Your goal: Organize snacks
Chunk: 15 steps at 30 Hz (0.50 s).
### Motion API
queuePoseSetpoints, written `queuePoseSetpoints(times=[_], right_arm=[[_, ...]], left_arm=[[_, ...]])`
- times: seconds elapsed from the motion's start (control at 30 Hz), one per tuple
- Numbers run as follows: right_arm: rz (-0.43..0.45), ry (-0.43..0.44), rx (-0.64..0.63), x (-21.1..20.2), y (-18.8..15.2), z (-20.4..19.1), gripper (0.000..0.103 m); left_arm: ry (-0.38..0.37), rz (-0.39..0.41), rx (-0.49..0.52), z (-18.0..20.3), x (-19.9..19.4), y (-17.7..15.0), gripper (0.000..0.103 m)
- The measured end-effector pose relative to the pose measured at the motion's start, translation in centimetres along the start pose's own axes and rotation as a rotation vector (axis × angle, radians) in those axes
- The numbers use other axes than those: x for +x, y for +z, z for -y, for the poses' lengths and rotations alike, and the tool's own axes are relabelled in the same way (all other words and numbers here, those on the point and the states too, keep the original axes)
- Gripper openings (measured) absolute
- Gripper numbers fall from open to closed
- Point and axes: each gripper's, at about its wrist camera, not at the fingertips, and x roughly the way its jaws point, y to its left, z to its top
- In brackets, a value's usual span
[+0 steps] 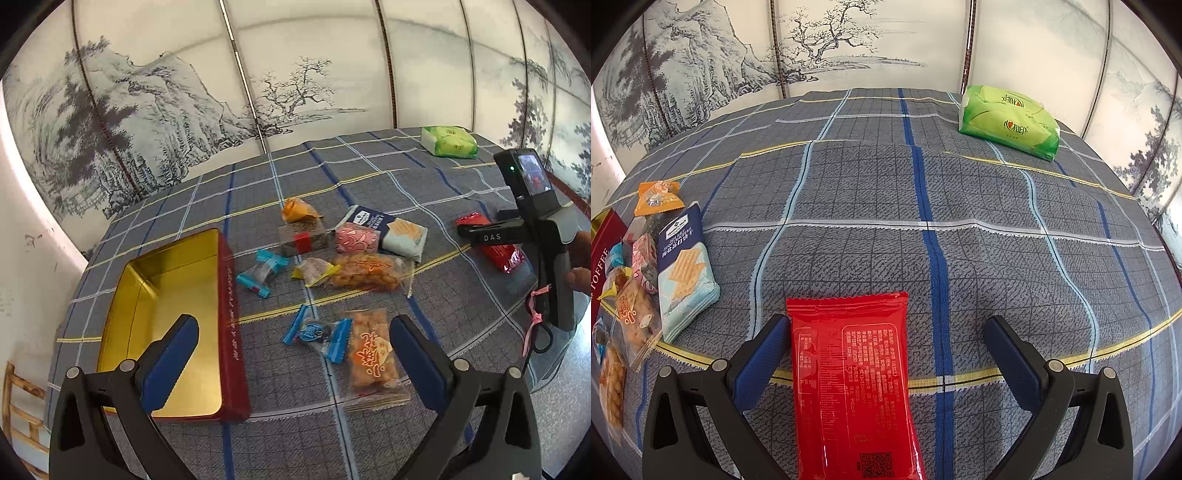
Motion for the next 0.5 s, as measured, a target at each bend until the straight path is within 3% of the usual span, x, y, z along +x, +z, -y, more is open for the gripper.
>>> queuePoseSetpoints(times=[0.3,0.5], right_arm=[[0.000,0.001,0.000,0.0,0.0,0.0,0.103],[-0.003,0.016,-0.021,1.0,0.7,0.0,0.103]], left_arm=[[0.004,-0.033,0.037,1.6,1.0,-0.3,0.103],[-0.031,-0.057,0.008,0.5,1.4,-1.0,0.103]])
